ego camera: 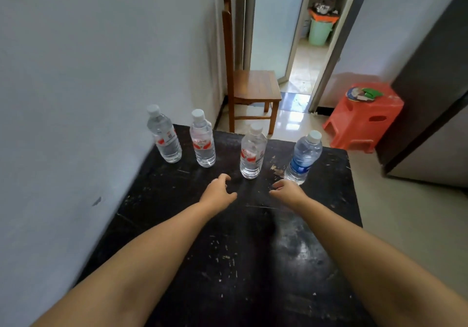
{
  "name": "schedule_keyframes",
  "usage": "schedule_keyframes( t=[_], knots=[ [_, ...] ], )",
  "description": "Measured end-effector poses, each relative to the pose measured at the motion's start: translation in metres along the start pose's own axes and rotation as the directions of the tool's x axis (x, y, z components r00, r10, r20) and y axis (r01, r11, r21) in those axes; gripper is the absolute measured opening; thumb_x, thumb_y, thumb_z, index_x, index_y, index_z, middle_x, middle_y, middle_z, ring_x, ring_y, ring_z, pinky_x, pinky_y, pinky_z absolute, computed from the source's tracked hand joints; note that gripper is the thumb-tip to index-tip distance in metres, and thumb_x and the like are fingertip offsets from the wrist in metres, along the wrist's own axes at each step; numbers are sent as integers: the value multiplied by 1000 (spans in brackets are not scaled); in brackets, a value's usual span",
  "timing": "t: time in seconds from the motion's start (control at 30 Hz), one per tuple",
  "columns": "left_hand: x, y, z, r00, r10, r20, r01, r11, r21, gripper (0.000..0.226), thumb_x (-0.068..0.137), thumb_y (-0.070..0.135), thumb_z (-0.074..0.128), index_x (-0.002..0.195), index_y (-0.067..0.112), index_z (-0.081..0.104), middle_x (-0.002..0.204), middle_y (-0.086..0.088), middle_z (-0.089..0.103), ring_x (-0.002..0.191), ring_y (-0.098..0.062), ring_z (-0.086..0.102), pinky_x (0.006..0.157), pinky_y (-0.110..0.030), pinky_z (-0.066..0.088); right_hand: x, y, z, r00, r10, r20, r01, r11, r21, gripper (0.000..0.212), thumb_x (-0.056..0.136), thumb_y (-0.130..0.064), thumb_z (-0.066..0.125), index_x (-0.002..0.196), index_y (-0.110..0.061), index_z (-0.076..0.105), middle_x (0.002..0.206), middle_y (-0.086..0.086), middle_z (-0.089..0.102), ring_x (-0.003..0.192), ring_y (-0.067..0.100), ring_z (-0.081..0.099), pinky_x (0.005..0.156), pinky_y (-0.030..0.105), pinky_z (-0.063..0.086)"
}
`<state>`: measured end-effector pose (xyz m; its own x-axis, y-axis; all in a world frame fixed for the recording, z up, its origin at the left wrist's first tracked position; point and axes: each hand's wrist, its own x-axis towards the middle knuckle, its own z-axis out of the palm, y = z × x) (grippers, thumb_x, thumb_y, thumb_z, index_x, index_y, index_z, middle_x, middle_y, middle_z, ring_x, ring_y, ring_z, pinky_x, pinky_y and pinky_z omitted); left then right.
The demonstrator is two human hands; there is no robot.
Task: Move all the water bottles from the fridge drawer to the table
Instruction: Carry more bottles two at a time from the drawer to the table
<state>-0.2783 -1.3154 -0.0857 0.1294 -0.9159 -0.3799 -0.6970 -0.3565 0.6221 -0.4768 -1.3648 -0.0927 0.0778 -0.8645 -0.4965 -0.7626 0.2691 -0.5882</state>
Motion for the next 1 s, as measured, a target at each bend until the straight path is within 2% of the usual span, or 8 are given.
schedule_keyframes(
  t=[0.1, 0.17, 0.27, 0.33, 0.63, 0.8, 0.9, 1.0],
  knots=[
    [-30, -22, -16, 999, -12, -41, 14, 998, 55, 51, 87, 25, 64, 134, 16, 44, 127, -7, 53, 112, -20, 55, 95, -35, 50, -17, -34, 15, 990, -132, 51, 138, 978, -154, 30, 89, -19, 61, 116, -6, 65, 119, 11, 66, 108, 24, 61, 86, 27, 46],
    [-51, -40, -31, 995, -51, -87, 56, 997, 55, 50, 88, 25, 63, 133, 16, 46, 126, -6, 54, 110, -20, 56, 93, -36, 51, -30, -54, 29, 974, -208, 84, 222, 949, -225, 27, 90, -19, 58, 112, -7, 66, 116, 12, 66, 106, 25, 62, 88, 30, 48],
    [-82, -65, -54, 976, -136, -172, 138, 990, -2, 49, 88, 24, 62, 133, 14, 46, 124, -8, 56, 107, -22, 59, 91, -36, 51, -51, -82, 52, 945, -304, 124, 327, 902, -282, 29, 91, -21, 56, 117, -9, 63, 118, 11, 65, 108, 26, 61, 94, 36, 50],
    [-110, -84, -67, 961, -163, -223, 166, 986, -7, 48, 88, 24, 61, 133, 13, 46, 125, -8, 56, 110, -23, 58, 93, -36, 49, -69, -98, 71, 924, -358, 136, 383, 868, -317, 28, 90, -22, 55, 115, -13, 63, 119, 9, 65, 108, 25, 61, 93, 35, 50],
    [-280, -189, -76, 897, -282, -341, 271, 959, -81, 46, 91, 23, 58, 133, 12, 44, 129, -10, 53, 115, -23, 55, 95, -34, 46, -192, -126, 178, 824, -484, 294, 566, 704, -428, 26, 89, -24, 54, 112, -14, 62, 111, 6, 65, 101, 25, 62, 82, 33, 52],
    [-393, -245, -74, 833, -370, -412, 336, 929, -155, 42, 91, 23, 57, 130, 13, 45, 125, -10, 53, 108, -24, 56, 92, -38, 49, -279, -131, 252, 698, -547, 463, 716, 528, -456, 22, 93, -24, 52, 109, -12, 60, 102, 5, 65, 93, 25, 62, 72, 31, 49],
    [-458, -276, -70, 785, -437, -439, 377, 899, -221, 42, 89, 24, 59, 129, 13, 48, 125, -10, 54, 111, -24, 55, 93, -36, 48, -327, -143, 293, 614, -564, 553, 789, 412, -456, 22, 94, -24, 50, 105, -9, 62, 100, 8, 66, 90, 26, 64, 76, 36, 54],
    [-514, -304, -59, 727, -523, -444, 433, 852, -294, 40, 89, 26, 60, 126, 14, 50, 126, -8, 54, 112, -23, 55, 92, -34, 46, -368, -155, 337, 502, -570, 650, 861, 253, -442, 24, 95, -22, 48, 107, -8, 63, 104, 9, 66, 94, 26, 63, 80, 35, 53]
  ],
)
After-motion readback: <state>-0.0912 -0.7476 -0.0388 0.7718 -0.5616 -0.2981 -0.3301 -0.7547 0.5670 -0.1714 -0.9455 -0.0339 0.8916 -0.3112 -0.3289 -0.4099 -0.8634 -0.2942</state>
